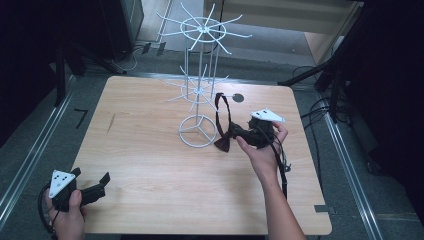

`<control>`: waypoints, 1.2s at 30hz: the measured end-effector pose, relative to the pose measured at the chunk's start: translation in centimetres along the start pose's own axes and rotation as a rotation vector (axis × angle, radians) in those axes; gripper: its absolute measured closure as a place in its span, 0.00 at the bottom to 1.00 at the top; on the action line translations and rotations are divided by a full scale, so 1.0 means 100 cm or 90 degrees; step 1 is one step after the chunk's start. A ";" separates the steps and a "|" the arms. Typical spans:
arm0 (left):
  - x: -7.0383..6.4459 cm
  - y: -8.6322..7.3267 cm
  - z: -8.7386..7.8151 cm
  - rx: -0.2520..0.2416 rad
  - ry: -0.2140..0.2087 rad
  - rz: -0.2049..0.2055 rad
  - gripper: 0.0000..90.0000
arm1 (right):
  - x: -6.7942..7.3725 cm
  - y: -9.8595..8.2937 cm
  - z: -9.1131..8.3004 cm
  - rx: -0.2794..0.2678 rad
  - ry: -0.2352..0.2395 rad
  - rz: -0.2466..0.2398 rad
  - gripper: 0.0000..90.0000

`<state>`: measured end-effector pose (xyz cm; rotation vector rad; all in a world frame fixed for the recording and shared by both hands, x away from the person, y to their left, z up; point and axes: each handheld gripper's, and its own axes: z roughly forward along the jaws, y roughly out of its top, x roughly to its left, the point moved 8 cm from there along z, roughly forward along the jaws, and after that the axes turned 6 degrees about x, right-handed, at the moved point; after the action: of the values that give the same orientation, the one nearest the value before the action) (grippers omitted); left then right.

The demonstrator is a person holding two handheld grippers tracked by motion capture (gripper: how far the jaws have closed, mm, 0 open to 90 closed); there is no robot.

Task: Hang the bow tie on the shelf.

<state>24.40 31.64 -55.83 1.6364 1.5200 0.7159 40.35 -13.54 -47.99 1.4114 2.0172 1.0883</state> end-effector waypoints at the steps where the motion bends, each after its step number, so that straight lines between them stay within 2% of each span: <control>1: 0.000 0.000 0.000 0.000 0.000 0.000 0.00 | -0.001 -0.003 -0.001 0.006 -0.004 -0.002 0.17; 5: 0.000 0.000 0.000 0.000 0.000 0.000 0.00 | -0.006 -0.014 -0.004 0.017 -0.014 -0.008 0.07; 9: 0.000 0.000 0.000 -0.001 0.000 -0.001 0.00 | -0.010 -0.024 -0.008 0.022 0.003 -0.004 0.00; 15: 0.000 0.000 0.000 0.000 0.000 0.000 0.00 | -0.017 -0.040 -0.013 0.023 0.005 -0.005 0.00; 36: -0.001 0.000 0.000 -0.002 0.000 0.000 0.00 | -0.061 -0.102 -0.028 0.039 -0.007 0.061 0.00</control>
<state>24.37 31.58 -55.83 1.6335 1.5188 0.7185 34.81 -21.87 -54.98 1.5564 2.0082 1.0647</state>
